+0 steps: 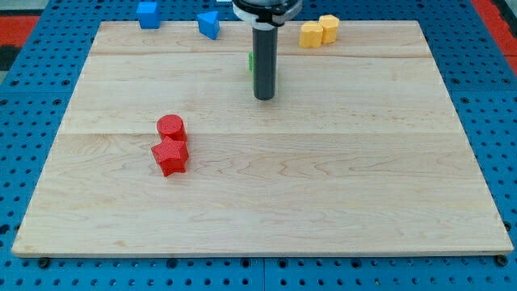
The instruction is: Move green circle along with the green star closer to the yellow heart
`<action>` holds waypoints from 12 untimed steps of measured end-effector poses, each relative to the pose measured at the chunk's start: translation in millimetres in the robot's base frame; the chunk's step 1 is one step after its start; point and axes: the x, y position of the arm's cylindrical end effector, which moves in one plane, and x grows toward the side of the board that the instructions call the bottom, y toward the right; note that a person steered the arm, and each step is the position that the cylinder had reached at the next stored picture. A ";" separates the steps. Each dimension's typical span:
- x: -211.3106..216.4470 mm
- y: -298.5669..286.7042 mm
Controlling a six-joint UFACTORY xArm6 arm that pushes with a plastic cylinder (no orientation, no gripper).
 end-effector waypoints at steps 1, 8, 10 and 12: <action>-18.9 -15.7; -85.4 -74.5; -96.7 -52.2; -107.1 11.4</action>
